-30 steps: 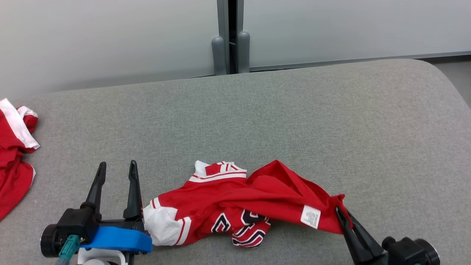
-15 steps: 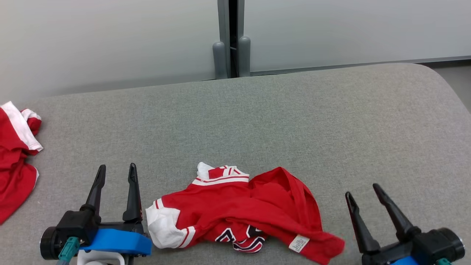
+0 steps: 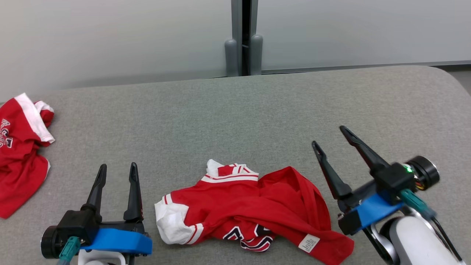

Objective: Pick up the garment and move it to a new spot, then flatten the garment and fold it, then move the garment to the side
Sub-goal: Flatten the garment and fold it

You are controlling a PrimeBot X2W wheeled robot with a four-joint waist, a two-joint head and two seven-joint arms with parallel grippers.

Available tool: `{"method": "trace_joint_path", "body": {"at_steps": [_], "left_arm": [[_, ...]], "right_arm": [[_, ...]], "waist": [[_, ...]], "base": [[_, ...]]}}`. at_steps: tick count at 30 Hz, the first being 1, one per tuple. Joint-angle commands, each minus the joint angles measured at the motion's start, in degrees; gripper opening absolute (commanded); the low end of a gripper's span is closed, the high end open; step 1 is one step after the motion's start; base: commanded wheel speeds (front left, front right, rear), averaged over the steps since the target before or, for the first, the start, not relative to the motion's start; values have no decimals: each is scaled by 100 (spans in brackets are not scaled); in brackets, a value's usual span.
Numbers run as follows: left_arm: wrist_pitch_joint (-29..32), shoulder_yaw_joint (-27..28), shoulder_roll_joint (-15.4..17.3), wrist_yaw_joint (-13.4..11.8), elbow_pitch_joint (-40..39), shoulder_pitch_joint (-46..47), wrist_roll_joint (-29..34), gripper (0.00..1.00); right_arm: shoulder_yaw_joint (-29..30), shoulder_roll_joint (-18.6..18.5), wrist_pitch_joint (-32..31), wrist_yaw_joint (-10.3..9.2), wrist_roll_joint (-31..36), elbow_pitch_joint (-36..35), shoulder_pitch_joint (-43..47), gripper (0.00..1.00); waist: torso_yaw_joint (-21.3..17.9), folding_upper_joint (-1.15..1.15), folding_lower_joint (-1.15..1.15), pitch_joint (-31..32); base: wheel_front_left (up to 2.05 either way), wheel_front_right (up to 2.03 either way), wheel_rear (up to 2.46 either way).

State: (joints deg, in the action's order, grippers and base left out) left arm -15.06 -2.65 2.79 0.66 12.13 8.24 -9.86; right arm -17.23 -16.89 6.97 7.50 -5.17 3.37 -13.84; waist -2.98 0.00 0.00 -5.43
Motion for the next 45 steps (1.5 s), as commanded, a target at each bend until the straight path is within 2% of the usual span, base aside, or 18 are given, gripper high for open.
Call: {"method": "trace_joint_path", "body": {"at_steps": [1,6,9,18,28,29,30,31,32,36,45], "left_arm": [[-17,-11,21,-5,-22,72,19,100],[-17,-73,20,-35,-43,165,-35,100],[-17,-119,21,-57,-55,251,-66,100],[-17,-166,20,-95,-55,334,-109,100],[-17,-219,20,-113,-38,356,-154,100],[-17,-221,20,-116,-34,359,-157,100],[-17,-221,20,-119,-31,359,-159,100],[-17,-224,20,-129,-30,354,-159,100],[-17,-225,20,-138,-29,351,-162,100],[-17,-221,21,-157,-29,290,-148,100],[-17,-139,20,-119,15,86,-113,100]], "right_arm": [[-98,-31,-137,-2,-56,104,-175,100],[-497,-97,-632,-2,-132,631,-641,100],[-849,-223,-916,-2,-309,1223,-859,100],[-1457,-459,-1231,-2,-671,2477,-1224,100],[-2238,-378,-1394,-2,-1285,3533,-1657,100],[-2310,-374,-1413,-2,-1352,3617,-1693,87],[-2368,-368,-1416,-2,-1432,3690,-1732,40],[-2421,-368,-1394,-2,-1499,3748,-1769,11],[-2446,-376,-1333,-3,-1562,3797,-1821,0],[-2290,-384,-867,-3,-1693,3923,-2081,0],[-1228,-305,559,-3,-1363,4023,-2229,0]], "waist": [[61,0,0,-50],[256,0,0,-182],[437,0,0,-298],[610,0,0,-402],[690,0,0,-441],[694,0,0,-441],[696,0,0,-439],[695,0,0,-437],[693,0,0,-434],[653,0,0,-381],[488,0,0,-85]], "base": [[0,0,0],[0,0,0],[0,0,0],[0,0,0],[0,0,0],[0,0,0],[0,0,0],[0,0,0],[0,0,0],[0,0,0],[0,0,0]]}}
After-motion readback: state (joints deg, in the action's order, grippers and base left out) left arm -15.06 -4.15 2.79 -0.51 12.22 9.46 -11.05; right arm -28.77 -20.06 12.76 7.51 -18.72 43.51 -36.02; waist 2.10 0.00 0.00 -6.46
